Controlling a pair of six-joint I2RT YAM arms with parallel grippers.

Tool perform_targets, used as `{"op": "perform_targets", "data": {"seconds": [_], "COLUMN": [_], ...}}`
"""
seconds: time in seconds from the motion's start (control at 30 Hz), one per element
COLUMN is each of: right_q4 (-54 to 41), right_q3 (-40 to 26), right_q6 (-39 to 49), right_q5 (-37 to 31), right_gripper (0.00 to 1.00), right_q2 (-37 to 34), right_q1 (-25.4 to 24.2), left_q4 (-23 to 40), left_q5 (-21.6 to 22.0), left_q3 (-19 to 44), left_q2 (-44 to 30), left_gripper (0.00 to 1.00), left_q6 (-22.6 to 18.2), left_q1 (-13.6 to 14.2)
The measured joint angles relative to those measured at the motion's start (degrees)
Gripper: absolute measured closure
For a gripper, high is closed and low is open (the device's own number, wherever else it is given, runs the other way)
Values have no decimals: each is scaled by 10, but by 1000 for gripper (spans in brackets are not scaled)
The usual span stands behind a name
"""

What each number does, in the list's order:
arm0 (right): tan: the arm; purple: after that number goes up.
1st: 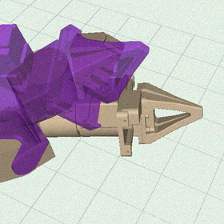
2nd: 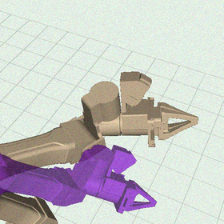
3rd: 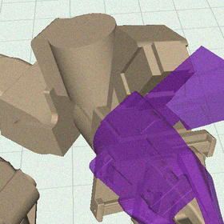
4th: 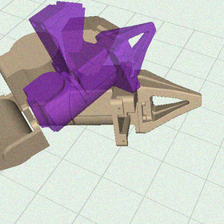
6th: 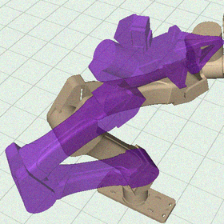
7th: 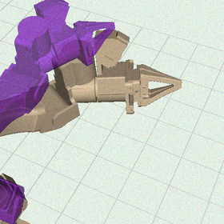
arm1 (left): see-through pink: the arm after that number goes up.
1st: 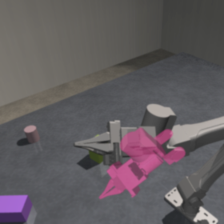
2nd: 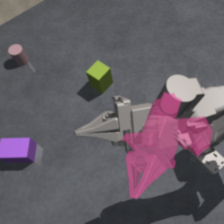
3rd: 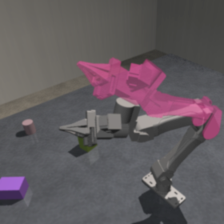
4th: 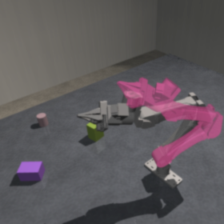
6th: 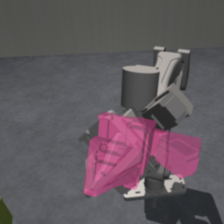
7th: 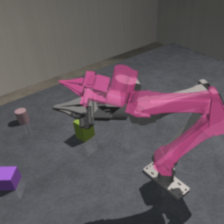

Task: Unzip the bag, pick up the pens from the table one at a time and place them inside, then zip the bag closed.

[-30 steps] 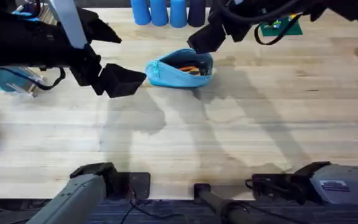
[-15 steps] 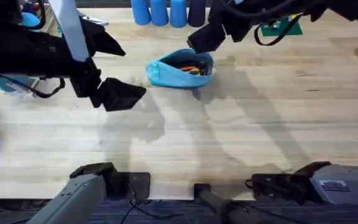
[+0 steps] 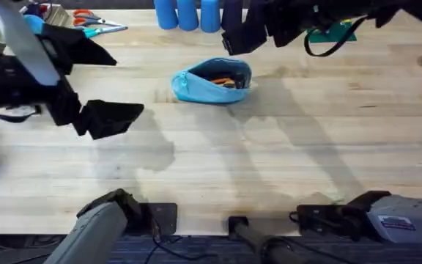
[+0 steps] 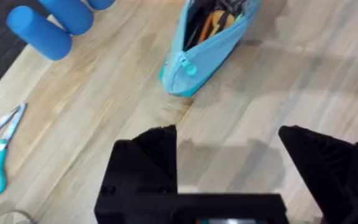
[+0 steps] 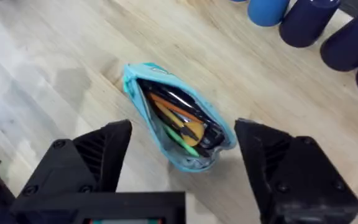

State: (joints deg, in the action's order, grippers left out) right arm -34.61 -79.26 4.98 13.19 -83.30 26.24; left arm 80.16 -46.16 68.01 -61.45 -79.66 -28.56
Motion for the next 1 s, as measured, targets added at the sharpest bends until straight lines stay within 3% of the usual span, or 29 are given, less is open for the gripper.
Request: {"op": "perform_targets", "data": {"seconds": [0.33,0.7,0.83,1.0], "right_q4": [-2,-20,-21,-19], "right_q3": [0,0,0,0], "right_q6": [-103,-267,-327,-387], "right_q5": [-21,-73,-79,-78], "right_gripper": [3,3,3,3], "right_q2": [2,2,2,2], "right_q1": [65,130,142,153], "left_q4": [57,99,85,59], "left_q5": [-11,-40,-42,-45], "left_q3": [0,0,0,0], "left_q2": [-50,-187,-217,-256], "left_gripper": [7,7,7,7], "left_q6": [-143,-334,-369,-383], "left_q1": [-65,-75,-75,-75]}}
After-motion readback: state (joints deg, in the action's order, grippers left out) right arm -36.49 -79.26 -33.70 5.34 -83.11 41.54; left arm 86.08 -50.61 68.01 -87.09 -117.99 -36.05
